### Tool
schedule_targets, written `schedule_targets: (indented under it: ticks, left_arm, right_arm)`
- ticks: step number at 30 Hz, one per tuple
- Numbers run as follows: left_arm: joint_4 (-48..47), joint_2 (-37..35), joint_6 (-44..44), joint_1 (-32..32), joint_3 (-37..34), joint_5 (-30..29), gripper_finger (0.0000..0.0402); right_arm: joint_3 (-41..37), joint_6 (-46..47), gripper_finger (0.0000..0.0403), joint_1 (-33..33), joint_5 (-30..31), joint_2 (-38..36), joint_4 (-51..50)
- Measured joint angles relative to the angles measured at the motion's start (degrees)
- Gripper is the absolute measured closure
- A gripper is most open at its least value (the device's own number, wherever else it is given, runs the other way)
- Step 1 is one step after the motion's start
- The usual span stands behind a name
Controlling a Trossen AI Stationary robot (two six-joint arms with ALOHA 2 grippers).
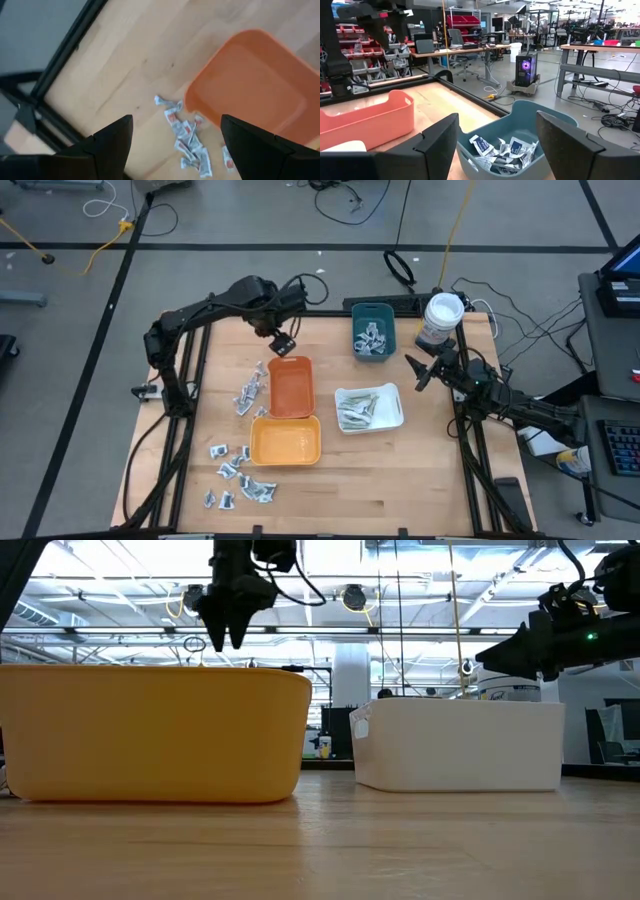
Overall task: Pick & Place First Aid Supplies
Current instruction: Put the orange sachet into the orange bin
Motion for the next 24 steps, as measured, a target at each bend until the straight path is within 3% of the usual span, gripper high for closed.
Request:
schedule_targets:
  ticks: [9, 16, 24]
  left_arm:
    - [0.2, -0.7, -7.6, 4.7, -5.4, -0.5, 0.0094]
    - [1.1, -0.6, -17.8, 10.9, -16.1, -0.6, 0.0094]
    - [11.6, -0.6, -35.4, 14.3, -29.1, 2.3, 0.0094]
  right_arm:
    - [0.0, 0.0, 0.0144, 0.0, 0.0, 0.0, 0.0]
    - [0.0, 0.0, 0.0146, 0.0, 0.0, 0.0, 0.0]
    - [0.0, 0.0, 0.0143, 0.0, 0.0, 0.0, 0.0]
